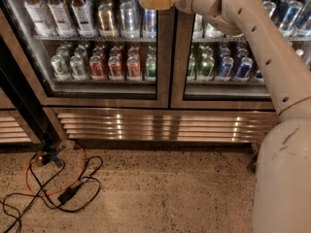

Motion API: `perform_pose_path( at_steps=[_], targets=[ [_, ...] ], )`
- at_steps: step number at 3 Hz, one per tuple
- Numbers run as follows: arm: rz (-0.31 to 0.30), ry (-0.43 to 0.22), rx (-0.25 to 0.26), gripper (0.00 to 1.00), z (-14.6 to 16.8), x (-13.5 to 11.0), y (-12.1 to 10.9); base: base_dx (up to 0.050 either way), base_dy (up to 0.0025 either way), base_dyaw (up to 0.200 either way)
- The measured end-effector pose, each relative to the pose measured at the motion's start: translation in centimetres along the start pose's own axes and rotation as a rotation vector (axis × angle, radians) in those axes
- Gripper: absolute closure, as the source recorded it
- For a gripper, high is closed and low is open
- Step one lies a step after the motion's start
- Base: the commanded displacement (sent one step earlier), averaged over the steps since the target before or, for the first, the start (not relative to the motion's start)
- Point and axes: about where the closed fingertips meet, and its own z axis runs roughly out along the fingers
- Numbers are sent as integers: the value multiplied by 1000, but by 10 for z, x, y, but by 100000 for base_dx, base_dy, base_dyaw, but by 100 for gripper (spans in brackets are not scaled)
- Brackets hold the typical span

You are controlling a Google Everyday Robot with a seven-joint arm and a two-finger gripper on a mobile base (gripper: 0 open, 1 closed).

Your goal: Open left fridge door

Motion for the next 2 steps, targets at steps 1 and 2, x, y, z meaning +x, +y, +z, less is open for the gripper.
perform_pose_path(
  at_steps=[1,2],
  targets=[
    [21,-10,-10,15,3,1,4,0,0,0],
    [58,-26,-40,15,9,1,12,0,0,0]
  ],
)
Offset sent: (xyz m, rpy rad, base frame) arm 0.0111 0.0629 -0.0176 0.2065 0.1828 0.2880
